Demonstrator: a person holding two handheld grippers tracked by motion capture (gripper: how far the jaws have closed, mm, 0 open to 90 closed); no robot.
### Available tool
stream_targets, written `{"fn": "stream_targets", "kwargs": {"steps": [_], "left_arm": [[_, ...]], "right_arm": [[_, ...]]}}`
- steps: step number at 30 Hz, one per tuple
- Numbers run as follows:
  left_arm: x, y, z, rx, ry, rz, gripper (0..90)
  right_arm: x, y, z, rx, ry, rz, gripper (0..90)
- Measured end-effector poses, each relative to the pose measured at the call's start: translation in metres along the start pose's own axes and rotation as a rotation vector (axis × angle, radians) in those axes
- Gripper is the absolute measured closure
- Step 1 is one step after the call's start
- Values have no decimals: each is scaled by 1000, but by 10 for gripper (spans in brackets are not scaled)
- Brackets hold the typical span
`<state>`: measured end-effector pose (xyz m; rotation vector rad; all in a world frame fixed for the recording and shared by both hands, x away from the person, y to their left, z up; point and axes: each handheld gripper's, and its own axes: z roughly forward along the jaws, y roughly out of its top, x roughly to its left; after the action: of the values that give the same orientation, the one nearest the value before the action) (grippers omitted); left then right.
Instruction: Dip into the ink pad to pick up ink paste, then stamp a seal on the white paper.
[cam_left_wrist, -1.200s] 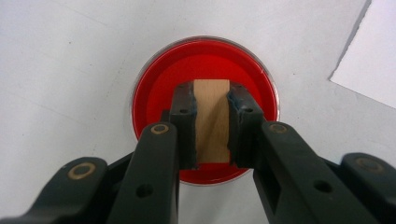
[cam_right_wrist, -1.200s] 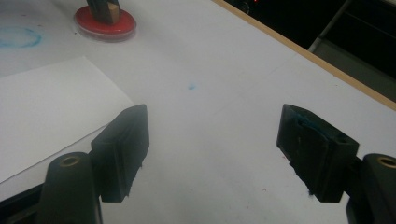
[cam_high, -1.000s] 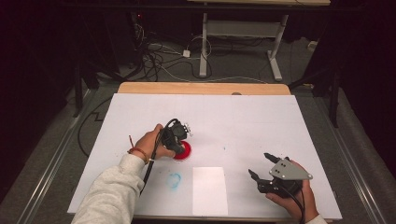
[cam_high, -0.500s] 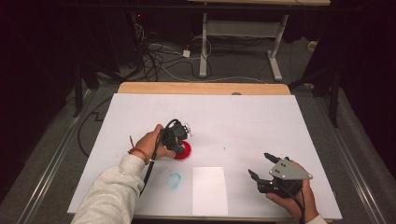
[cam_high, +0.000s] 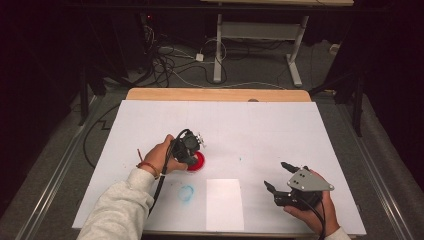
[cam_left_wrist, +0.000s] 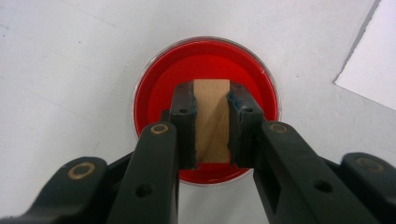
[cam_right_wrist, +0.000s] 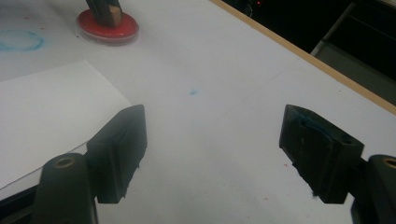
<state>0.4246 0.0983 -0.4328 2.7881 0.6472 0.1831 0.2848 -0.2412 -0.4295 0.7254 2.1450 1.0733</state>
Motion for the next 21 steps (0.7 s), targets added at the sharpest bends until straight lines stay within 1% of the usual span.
{"fn": "stream_targets", "kwargs": {"steps": [2,5,8,10,12,14,16,17,18,19,20,21], "left_arm": [[0,-4,-2,-24,-12,-7,737],[-1,-9,-11,-52,12,2,736],[-1,-16,-23,-110,23,-8,737],[0,-22,-29,-150,19,-14,737],[-1,-29,-35,-190,30,-20,736],[-4,-38,-41,-248,29,-29,736],[-8,-47,-46,-290,48,-36,736],[-10,-51,-49,-319,40,-40,736],[-12,-54,-51,-338,34,-49,736],[-14,-56,-53,-335,51,-45,736],[-15,-59,-56,-334,57,-36,736],[-17,-61,-59,-350,56,-35,736]], "right_arm": [[-1,0,1,-1,-1,5,239],[0,0,2,1,3,3,239],[-1,0,2,4,2,5,239],[-1,-1,1,6,-3,9,239],[-1,-1,1,6,-7,10,239],[-1,-2,0,9,-11,12,240],[-1,-1,0,6,-14,8,242],[-1,-1,0,4,-14,10,243],[0,-1,0,2,-16,11,243],[0,-1,0,5,-9,10,243],[1,-2,1,10,-6,6,243],[1,-2,1,15,-6,4,243]]}}
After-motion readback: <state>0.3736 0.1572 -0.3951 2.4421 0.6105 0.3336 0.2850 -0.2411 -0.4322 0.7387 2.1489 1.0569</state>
